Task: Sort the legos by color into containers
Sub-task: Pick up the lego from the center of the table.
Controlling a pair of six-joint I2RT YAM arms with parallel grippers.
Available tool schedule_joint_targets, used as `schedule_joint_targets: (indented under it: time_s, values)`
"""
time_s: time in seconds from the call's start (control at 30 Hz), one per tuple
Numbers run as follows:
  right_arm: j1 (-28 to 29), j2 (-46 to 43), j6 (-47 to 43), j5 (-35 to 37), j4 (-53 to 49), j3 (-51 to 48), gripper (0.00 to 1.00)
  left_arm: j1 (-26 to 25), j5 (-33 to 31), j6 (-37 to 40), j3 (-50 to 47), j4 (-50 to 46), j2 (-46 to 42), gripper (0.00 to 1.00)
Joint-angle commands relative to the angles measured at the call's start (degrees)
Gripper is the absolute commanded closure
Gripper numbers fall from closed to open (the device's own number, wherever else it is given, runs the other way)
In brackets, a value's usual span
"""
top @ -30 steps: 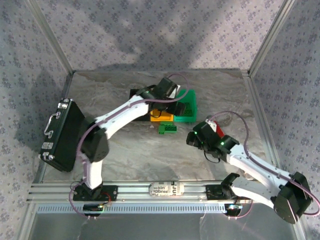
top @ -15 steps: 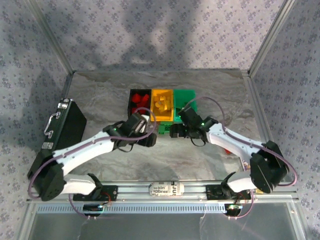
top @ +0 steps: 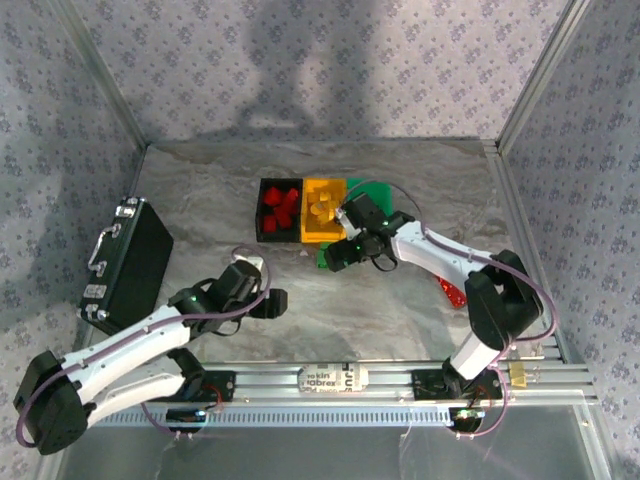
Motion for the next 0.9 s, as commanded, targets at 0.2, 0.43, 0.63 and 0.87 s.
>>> schedule_joint_targets:
  time_s: [0.2,0.43,0.63,0.87]
  values:
    - [-0.1,7.5,-7.8,0.5,-7.0,8.6,0.11,-0.4,-0.3,-3.3,-3.7,-0.6,-4.4,0.15]
    - [0.7,11.9,-10.7,0.6,-10.5,11.0,0.16,-0.5,-0.8,-3.4,-5.0,-1.2,-6.1,0.15]
    - [1.3,14.2,-15.7,2.9,-11.4,11.5,0.17,-0.5,-0.7,-3.3,-5.0,-0.7,-5.6,0.15]
    - [1.9,16.9,-17.3,8.2,-10.9,13.6,0.16,-0.5,-0.8,-3.4,-4.9,-0.9,-5.5,0.15]
